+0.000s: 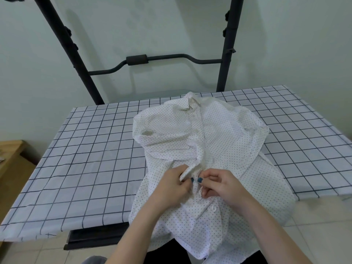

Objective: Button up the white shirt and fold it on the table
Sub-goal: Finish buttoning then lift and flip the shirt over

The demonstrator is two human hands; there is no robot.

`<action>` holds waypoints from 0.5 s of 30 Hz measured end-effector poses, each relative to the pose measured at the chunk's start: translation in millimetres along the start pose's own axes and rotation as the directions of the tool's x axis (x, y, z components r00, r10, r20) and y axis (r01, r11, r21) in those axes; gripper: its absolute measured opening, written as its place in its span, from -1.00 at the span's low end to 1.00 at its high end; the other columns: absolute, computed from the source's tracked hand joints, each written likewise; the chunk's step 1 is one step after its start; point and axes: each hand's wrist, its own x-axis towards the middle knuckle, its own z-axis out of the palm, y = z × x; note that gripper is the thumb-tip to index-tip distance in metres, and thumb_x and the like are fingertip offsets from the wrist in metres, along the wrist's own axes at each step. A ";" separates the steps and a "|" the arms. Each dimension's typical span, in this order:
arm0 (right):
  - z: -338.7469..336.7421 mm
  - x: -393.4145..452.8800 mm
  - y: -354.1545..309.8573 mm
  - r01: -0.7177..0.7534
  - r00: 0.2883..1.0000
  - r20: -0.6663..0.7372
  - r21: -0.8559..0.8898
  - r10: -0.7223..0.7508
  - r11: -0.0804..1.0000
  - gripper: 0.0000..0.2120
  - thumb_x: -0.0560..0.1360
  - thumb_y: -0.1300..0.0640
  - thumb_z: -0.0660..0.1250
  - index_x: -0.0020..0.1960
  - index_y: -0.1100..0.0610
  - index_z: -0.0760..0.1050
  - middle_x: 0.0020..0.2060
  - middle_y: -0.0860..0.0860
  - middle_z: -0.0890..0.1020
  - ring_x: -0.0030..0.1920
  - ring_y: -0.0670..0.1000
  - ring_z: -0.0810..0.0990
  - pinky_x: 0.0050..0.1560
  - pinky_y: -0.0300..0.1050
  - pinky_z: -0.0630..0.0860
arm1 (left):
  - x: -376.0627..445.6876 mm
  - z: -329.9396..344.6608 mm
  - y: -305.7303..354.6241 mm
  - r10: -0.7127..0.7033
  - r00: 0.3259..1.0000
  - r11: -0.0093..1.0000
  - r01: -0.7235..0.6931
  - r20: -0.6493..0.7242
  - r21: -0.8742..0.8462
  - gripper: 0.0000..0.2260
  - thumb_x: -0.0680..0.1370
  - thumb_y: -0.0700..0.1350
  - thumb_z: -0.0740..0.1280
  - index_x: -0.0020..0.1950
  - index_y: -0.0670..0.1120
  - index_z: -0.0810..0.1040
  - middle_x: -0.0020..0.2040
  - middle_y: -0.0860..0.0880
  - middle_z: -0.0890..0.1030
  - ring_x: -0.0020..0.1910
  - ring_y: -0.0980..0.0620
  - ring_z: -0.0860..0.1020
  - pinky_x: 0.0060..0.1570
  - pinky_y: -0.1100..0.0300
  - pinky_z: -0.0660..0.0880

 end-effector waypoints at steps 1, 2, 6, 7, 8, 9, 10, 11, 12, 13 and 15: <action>-0.2 0.9 -0.9 0.004 1.000 -0.019 -0.040 -0.004 0.999 -0.93 0.53 0.31 0.33 -0.06 0.26 0.60 -0.33 0.11 0.64 -0.31 0.04 0.64 -0.17 -0.08 0.63 | 2.6 -7.2 -3.2 -0.033 0.996 0.999 0.031 0.083 0.024 -0.84 0.53 -0.22 0.28 -0.26 -0.09 0.47 -0.35 0.03 0.47 -0.44 0.21 0.36 -0.34 0.29 0.35; -0.8 3.5 -3.4 0.017 0.998 -0.053 -0.082 -0.021 0.996 -0.93 0.53 0.30 0.33 -0.05 0.22 0.60 -0.31 0.10 0.65 -0.29 0.04 0.64 -0.17 -0.08 0.64 | 5.7 -15.8 -5.4 -0.071 0.983 0.997 0.065 0.169 0.041 -0.86 0.53 -0.16 0.30 -0.21 -0.16 0.50 -0.33 0.00 0.48 -0.42 0.15 0.38 -0.32 0.23 0.37; -7.9 25.0 -27.1 0.089 0.932 -0.297 -0.371 -0.209 0.924 -0.90 0.55 0.15 0.33 0.06 0.08 0.53 -0.10 -0.04 0.63 -0.09 -0.07 0.62 -0.08 -0.24 0.57 | 16.5 -49.2 -2.1 -0.079 0.969 0.993 0.098 0.236 -0.070 -0.61 0.49 0.21 0.29 -0.09 -0.13 0.59 -0.27 0.05 0.53 -0.30 0.07 0.46 -0.16 0.19 0.43; -10.8 33.7 -33.8 0.099 0.908 -0.332 -0.426 -0.257 0.899 -0.85 0.55 0.09 0.33 0.11 0.05 0.51 -0.02 -0.08 0.60 -0.02 -0.10 0.59 -0.04 -0.26 0.54 | 20.5 -55.4 0.7 -0.073 0.981 0.989 0.096 0.181 -0.116 -0.64 0.50 0.20 0.29 -0.07 -0.09 0.62 -0.23 0.08 0.60 -0.24 0.09 0.54 -0.05 0.18 0.50; -13.8 44.3 -39.6 0.109 0.891 -0.350 -0.453 -0.289 0.885 -0.78 0.54 0.02 0.33 0.17 0.02 0.47 0.07 -0.09 0.57 0.06 -0.10 0.56 0.04 -0.21 0.52 | 26.7 -60.6 2.3 -0.076 0.991 0.986 0.091 0.106 -0.143 -0.69 0.54 0.16 0.27 -0.05 -0.06 0.62 -0.16 0.10 0.65 -0.16 0.10 0.60 0.06 0.13 0.55; -16.5 55.8 -43.8 0.106 0.885 -0.358 -0.470 -0.299 0.876 -0.71 0.54 -0.04 0.33 0.24 -0.02 0.44 0.16 -0.09 0.53 0.13 -0.08 0.52 0.13 -0.12 0.51 | 34.6 -65.6 3.1 -0.080 0.997 0.986 0.082 0.017 -0.142 -0.74 0.57 0.11 0.24 -0.03 -0.03 0.62 -0.10 0.09 0.68 -0.10 0.10 0.63 0.12 0.06 0.56; -18.4 67.7 -48.5 0.084 0.892 -0.355 -0.479 -0.280 0.874 -0.64 0.54 -0.09 0.31 0.30 -0.06 0.39 0.25 -0.07 0.49 0.20 -0.04 0.49 0.20 -0.02 0.49 | 43.8 -70.1 4.2 -0.085 0.994 0.989 0.076 -0.067 -0.128 -0.77 0.59 0.08 0.23 -0.04 0.00 0.62 -0.08 0.08 0.68 -0.06 0.09 0.63 0.12 0.01 0.56; -18.3 79.0 -52.0 0.047 0.912 -0.338 -0.478 -0.233 0.877 -0.58 0.53 -0.14 0.29 0.35 -0.09 0.35 0.32 -0.04 0.44 0.24 0.00 0.47 0.24 0.04 0.47 | 52.4 -74.0 5.8 -0.092 0.986 0.990 0.076 -0.140 -0.116 -0.80 0.58 0.07 0.24 -0.05 0.02 0.61 -0.07 0.07 0.68 -0.05 0.06 0.64 0.11 -0.02 0.57; -16.5 90.6 -55.5 0.005 0.936 -0.307 -0.479 -0.173 0.878 -0.53 0.53 -0.18 0.28 0.39 -0.12 0.31 0.37 -0.03 0.40 0.26 0.03 0.47 0.25 0.07 0.46 | 63.2 -78.4 7.4 -0.099 0.975 0.991 0.078 -0.200 -0.110 -0.82 0.58 0.07 0.26 -0.05 0.03 0.61 -0.07 0.06 0.67 -0.05 0.03 0.64 0.07 -0.03 0.58; -13.1 100.3 -56.6 -0.029 0.958 -0.262 -0.491 -0.116 0.871 -0.50 0.53 -0.20 0.27 0.42 -0.12 0.28 0.41 -0.03 0.38 0.28 0.05 0.47 0.26 0.08 0.46 | 73.3 -82.0 9.2 -0.105 0.963 0.991 0.081 -0.248 -0.103 -0.84 0.58 0.05 0.27 -0.04 0.02 0.60 -0.04 0.04 0.66 -0.05 0.00 0.63 0.01 0.00 0.59; -5.4 114.9 -56.1 -0.055 0.985 -0.168 -0.557 -0.047 0.828 -0.48 0.54 -0.17 0.25 0.45 -0.04 0.31 0.44 -0.04 0.39 0.34 0.05 0.45 0.32 0.06 0.41 | 95.7 -89.2 10.8 -0.111 0.940 0.994 0.100 -0.322 -0.051 -0.87 0.59 0.00 0.28 0.02 0.01 0.59 0.06 0.03 0.61 -0.03 0.02 0.60 -0.17 0.16 0.54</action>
